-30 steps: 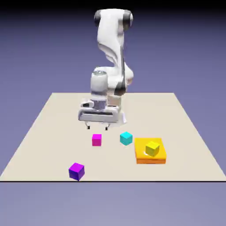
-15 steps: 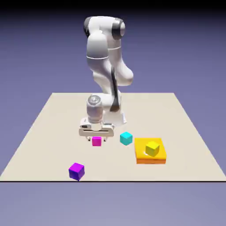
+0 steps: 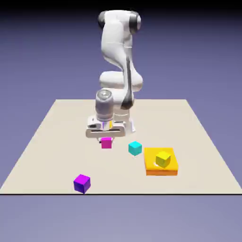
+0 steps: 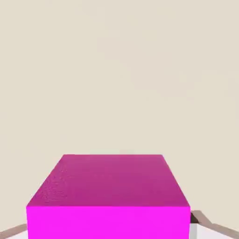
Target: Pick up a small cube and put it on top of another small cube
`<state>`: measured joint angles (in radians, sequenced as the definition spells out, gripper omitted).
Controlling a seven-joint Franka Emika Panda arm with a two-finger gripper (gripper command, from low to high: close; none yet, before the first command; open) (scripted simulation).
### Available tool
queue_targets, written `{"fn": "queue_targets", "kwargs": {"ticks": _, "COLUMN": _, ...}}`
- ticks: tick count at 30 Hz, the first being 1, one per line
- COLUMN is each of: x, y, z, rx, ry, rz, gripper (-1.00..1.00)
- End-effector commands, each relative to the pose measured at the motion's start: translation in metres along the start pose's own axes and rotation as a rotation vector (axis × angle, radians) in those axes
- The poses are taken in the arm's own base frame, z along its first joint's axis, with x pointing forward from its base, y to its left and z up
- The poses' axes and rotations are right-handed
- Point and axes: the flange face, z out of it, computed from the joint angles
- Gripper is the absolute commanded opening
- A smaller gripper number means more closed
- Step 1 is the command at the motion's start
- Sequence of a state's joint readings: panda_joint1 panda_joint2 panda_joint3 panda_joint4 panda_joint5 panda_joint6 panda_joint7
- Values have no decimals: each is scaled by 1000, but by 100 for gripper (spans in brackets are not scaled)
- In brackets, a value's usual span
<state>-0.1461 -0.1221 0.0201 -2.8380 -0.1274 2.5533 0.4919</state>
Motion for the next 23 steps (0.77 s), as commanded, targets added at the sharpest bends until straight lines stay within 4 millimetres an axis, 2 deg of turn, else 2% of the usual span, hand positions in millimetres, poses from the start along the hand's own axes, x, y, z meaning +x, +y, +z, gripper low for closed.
{"fn": "queue_targets", "kwargs": {"ticks": 1, "x": 3, "y": -18, "z": -9, "rx": -9, "ry": 9, "rz": -65, "gripper": -100}}
{"fn": "queue_targets", "kwargs": {"ticks": 4, "x": 6, "y": -75, "z": -35, "rx": -34, "ry": 35, "rz": -260, "gripper": -100}}
{"fn": "queue_targets", "kwargs": {"ticks": 7, "x": -4, "y": -134, "z": -61, "rx": -57, "ry": 59, "rz": -455, "gripper": -100}}
{"fn": "queue_targets", "kwargs": {"ticks": 10, "x": -26, "y": -194, "z": -88, "rx": -79, "ry": 82, "rz": -648, "gripper": -100}}
{"fn": "queue_targets", "kwargs": {"ticks": 13, "x": -61, "y": -252, "z": -114, "rx": -101, "ry": 104, "rz": -842, "gripper": -100}}
{"fn": "queue_targets", "kwargs": {"ticks": 14, "x": -68, "y": -260, "z": -118, "rx": -104, "ry": 107, "rz": -872, "gripper": -100}}
{"fn": "queue_targets", "kwargs": {"ticks": 15, "x": -68, "y": -260, "z": -118, "rx": -104, "ry": 107, "rz": -872, "gripper": -100}}
{"fn": "queue_targets", "kwargs": {"ticks": 19, "x": -59, "y": -261, "z": -51, "rx": -104, "ry": 107, "rz": -872, "gripper": -100}}
{"fn": "queue_targets", "kwargs": {"ticks": 20, "x": -59, "y": -261, "z": -49, "rx": -104, "ry": 107, "rz": -872, "gripper": -100}}
{"fn": "queue_targets", "kwargs": {"ticks": 21, "x": -59, "y": -261, "z": -49, "rx": -104, "ry": 107, "rz": -872, "gripper": 100}}
{"fn": "queue_targets", "kwargs": {"ticks": 22, "x": -59, "y": -261, "z": -49, "rx": -104, "ry": 107, "rz": -872, "gripper": 100}}
{"fn": "queue_targets", "kwargs": {"ticks": 23, "x": -60, "y": -261, "z": -65, "rx": -105, "ry": 108, "rz": -871, "gripper": 100}}
